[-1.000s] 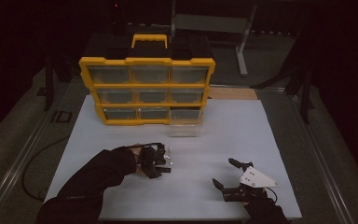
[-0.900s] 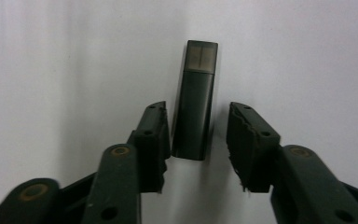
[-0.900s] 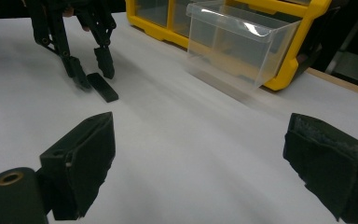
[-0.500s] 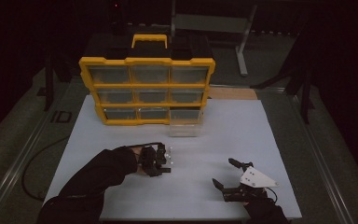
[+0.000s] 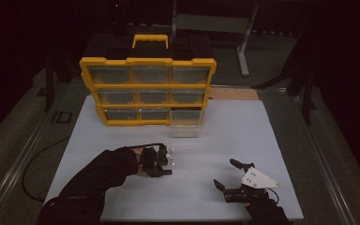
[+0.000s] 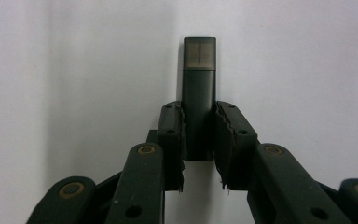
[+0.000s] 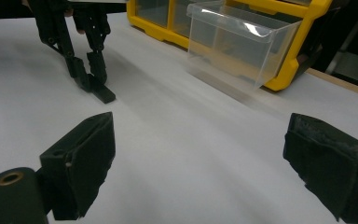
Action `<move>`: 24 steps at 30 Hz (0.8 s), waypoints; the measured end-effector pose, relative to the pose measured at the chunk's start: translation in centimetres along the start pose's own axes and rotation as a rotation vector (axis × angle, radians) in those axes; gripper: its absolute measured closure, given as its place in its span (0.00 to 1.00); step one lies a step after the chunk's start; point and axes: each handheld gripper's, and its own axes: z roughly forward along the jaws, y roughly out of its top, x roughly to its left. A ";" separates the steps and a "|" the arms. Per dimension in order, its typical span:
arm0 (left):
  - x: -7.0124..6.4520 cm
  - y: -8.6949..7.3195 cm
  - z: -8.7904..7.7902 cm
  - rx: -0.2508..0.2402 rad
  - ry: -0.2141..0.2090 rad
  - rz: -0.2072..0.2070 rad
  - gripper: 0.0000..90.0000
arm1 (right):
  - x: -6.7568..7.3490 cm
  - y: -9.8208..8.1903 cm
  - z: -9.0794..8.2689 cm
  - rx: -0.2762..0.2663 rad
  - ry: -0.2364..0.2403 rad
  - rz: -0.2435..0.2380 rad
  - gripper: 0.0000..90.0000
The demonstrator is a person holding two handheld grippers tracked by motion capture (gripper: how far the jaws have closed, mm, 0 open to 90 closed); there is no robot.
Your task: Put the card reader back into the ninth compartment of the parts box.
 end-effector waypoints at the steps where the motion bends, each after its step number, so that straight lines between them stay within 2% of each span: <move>1: 0.0 0.0 0.0 0.000 0.000 0.000 0.82 | 0.0 0.0 0.0 0.003 0.001 -0.001 0.10; 2: 0.0 0.0 -0.3 -0.014 -0.007 -0.013 0.82 | 0.0 0.0 0.0 0.003 0.000 0.005 0.10; 8: 0.0 -0.1 -1.5 -0.028 0.003 -0.021 0.82 | 0.0 0.0 0.0 0.002 0.000 -0.003 0.10; 17: -0.1 0.3 -2.9 -0.049 0.002 -0.015 0.82 | 0.0 0.0 0.0 0.003 -0.002 0.005 0.10; 22: -0.1 0.6 -3.7 -0.047 -0.011 0.006 0.82 | -0.1 -0.1 0.0 -0.001 -0.003 0.005 0.10; 24: -0.1 0.6 -3.8 -0.046 -0.018 0.001 0.82 | -0.2 -0.1 0.0 0.001 -0.005 0.004 0.10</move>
